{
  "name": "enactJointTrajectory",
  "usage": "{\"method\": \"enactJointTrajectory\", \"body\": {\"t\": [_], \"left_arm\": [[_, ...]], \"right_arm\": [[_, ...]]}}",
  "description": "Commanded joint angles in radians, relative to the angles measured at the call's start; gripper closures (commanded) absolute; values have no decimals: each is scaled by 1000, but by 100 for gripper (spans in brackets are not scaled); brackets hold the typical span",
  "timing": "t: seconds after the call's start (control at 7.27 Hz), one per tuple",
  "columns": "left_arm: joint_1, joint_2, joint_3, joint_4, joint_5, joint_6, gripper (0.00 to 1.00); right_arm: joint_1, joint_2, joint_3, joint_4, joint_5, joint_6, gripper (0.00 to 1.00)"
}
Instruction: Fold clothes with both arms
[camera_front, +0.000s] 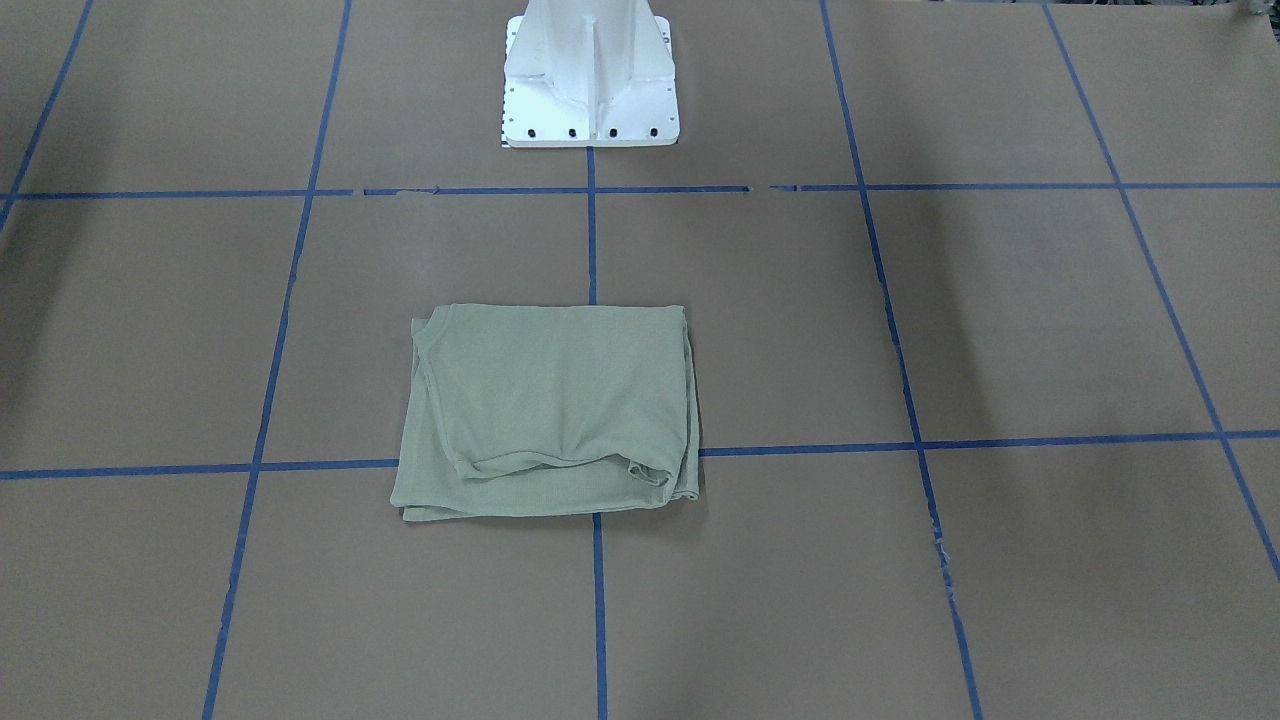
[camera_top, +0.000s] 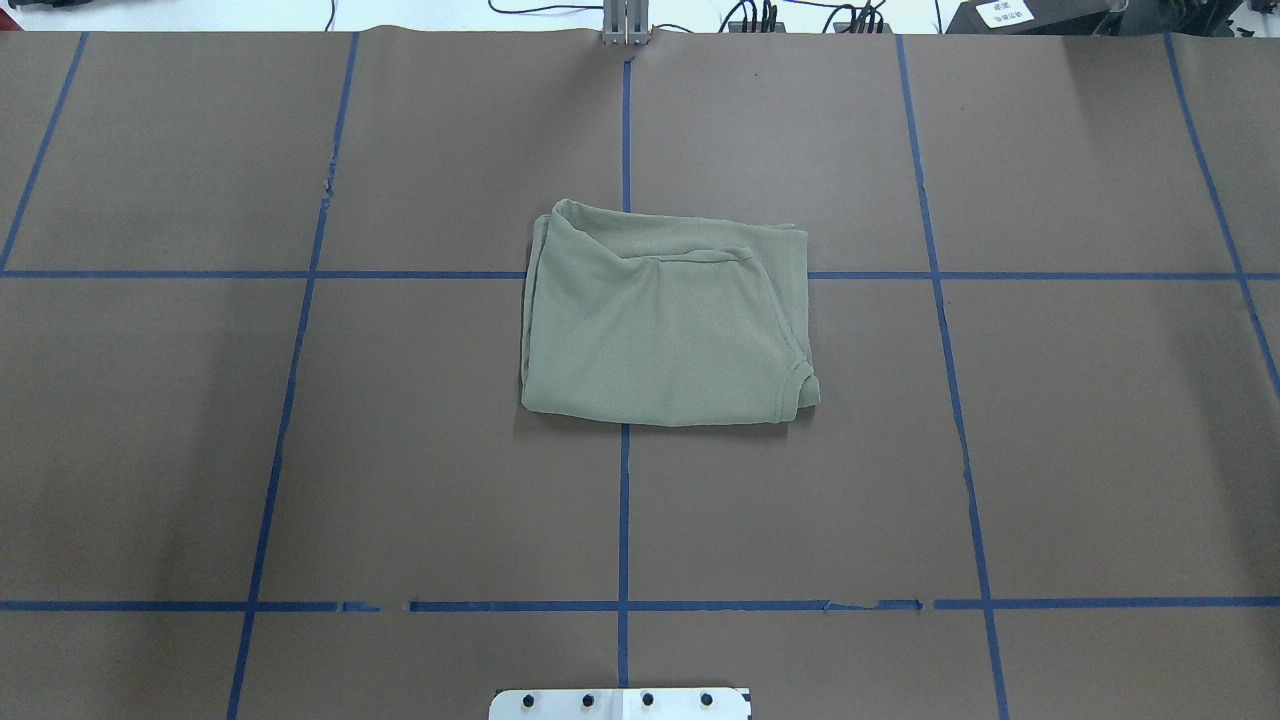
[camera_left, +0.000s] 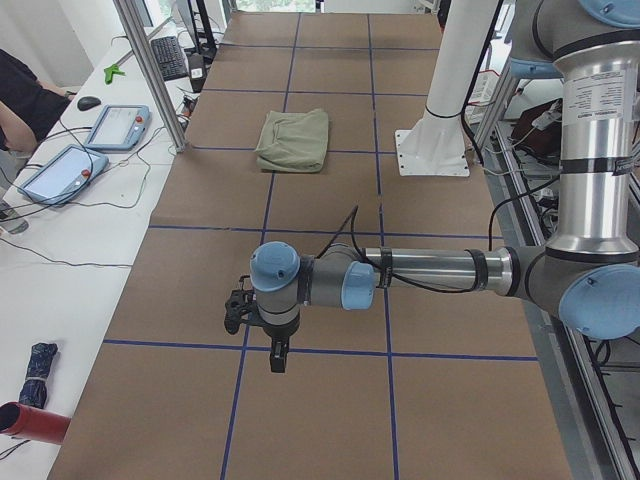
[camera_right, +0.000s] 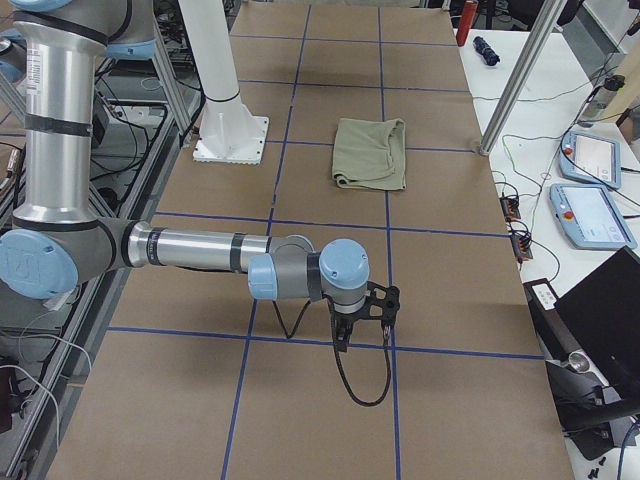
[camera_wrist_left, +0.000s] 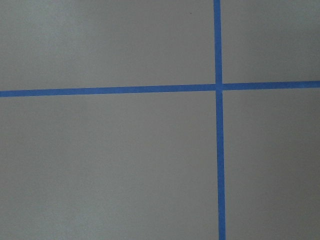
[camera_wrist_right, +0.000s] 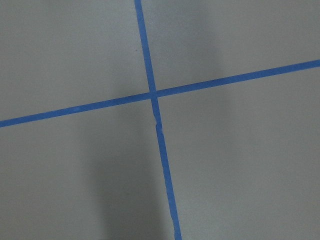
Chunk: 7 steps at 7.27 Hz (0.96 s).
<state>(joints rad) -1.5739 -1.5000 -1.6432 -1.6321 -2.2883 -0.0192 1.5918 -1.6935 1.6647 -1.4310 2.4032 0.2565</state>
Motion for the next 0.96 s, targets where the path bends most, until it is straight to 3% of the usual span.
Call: {"method": "enactJointTrajectory", "body": {"t": [0.0, 0.41, 0.82], "left_arm": [[0, 0, -1, 0, -6, 2, 0], [0, -2, -6, 0, -5, 5, 0], [0, -2, -6, 0, -5, 5, 0]], "right_arm": [[-24, 0, 0, -5, -10, 3, 0], [-47, 0, 0, -8, -15, -6, 0], [-65, -12, 1, -11, -15, -137, 0]]}}
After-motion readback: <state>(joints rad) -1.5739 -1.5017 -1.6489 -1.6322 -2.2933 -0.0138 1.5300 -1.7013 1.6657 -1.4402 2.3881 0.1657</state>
